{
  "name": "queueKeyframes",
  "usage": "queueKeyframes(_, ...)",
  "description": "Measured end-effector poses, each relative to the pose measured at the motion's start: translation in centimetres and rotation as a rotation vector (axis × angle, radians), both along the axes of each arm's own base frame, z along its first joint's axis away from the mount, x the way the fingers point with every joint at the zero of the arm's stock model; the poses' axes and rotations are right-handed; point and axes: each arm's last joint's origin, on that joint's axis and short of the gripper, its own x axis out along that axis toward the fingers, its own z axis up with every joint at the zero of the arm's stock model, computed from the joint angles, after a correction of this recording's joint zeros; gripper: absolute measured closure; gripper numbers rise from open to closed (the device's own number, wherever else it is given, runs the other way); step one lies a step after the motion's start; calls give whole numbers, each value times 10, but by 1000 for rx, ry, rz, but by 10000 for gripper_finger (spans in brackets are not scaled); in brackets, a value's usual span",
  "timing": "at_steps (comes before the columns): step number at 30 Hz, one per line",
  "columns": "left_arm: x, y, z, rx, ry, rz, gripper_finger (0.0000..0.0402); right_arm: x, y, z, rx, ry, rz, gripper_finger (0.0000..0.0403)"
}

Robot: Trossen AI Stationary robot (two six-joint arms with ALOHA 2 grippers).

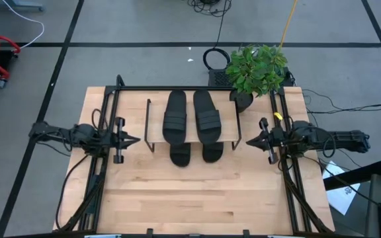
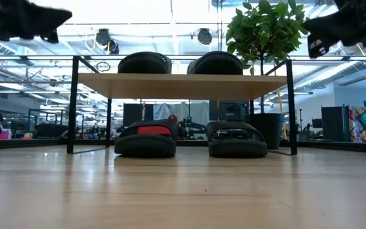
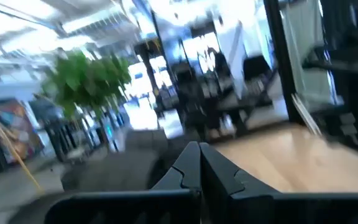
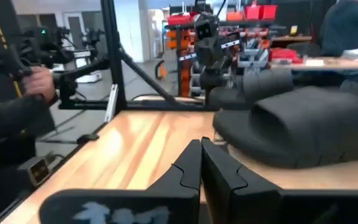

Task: Pick and place slides into the shelf
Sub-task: Return to Home Position

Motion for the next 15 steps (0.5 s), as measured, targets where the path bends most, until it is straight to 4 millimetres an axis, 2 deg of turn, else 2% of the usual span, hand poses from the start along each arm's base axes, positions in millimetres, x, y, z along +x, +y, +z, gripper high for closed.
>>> queueKeyframes(7,-10,-1,-9,35,61,-35,401,-5,3,-15,40,-22,28,403)
queueKeyframes(15,-10,-2,-18,69,149,-81,401,-7,6,-29,58,-62,62,403)
